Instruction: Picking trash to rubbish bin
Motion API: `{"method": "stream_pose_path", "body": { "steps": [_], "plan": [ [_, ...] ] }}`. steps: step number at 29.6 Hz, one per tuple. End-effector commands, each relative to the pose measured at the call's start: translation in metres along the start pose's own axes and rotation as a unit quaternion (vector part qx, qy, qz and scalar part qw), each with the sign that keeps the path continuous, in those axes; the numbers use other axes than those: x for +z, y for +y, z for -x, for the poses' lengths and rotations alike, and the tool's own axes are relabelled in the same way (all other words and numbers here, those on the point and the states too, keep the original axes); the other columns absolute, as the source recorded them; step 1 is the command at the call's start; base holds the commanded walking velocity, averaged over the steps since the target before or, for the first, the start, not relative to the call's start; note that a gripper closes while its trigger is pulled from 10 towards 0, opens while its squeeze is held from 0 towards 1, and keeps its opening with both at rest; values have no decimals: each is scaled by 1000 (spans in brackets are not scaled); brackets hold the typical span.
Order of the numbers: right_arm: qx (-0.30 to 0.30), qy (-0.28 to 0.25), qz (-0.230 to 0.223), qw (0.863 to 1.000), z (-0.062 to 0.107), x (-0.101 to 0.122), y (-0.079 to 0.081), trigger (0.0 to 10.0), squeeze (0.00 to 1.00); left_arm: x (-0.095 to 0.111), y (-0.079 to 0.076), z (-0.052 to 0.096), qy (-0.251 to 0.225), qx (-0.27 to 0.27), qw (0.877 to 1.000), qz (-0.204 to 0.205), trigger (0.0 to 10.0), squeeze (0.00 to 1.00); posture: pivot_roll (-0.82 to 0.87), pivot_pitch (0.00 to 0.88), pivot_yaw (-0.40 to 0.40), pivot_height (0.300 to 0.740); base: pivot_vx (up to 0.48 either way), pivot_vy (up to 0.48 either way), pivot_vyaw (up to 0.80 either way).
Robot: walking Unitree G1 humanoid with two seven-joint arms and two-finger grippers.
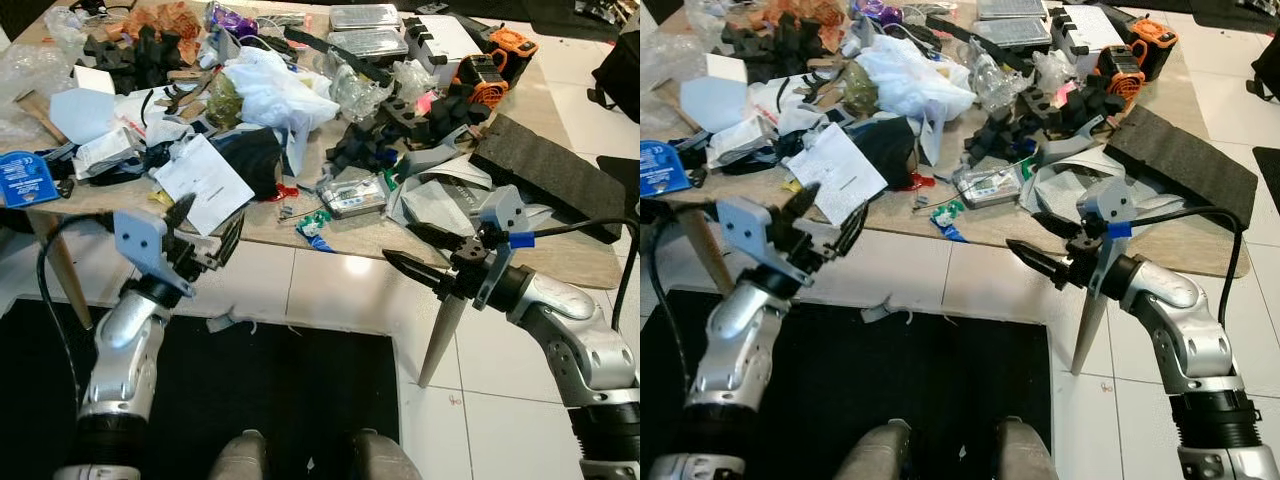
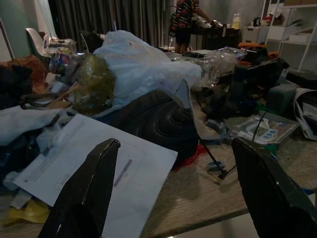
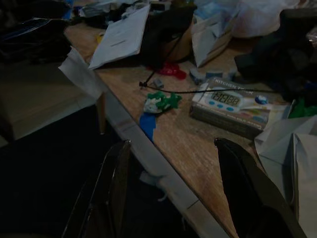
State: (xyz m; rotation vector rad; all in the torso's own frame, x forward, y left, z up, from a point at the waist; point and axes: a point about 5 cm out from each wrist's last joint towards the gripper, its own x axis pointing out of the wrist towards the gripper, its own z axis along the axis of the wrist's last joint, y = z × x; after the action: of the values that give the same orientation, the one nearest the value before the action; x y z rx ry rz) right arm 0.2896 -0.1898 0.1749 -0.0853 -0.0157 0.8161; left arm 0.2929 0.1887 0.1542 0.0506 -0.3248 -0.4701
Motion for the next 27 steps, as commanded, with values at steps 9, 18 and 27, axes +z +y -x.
{"method": "stream_pose_path", "body": {
  "steps": [9,18,27],
  "plan": [
    [37,21,-26,999,-2,-5,11,10000,0,-8,-6,5,23,-13,999,26,10000,0,-9,149,-11,740,0,-152,0],
    [54,34,-32,997,-3,-10,19,10000,0,-10,-9,2,24,-9,999,34,10000,0,-11,141,-10,740,0,-105,0],
    [65,56,-29,996,0,-15,22,10000,0,-10,-9,2,25,-10,999,29,10000,0,-12,147,-12,740,0,0,0]
  ]
}}
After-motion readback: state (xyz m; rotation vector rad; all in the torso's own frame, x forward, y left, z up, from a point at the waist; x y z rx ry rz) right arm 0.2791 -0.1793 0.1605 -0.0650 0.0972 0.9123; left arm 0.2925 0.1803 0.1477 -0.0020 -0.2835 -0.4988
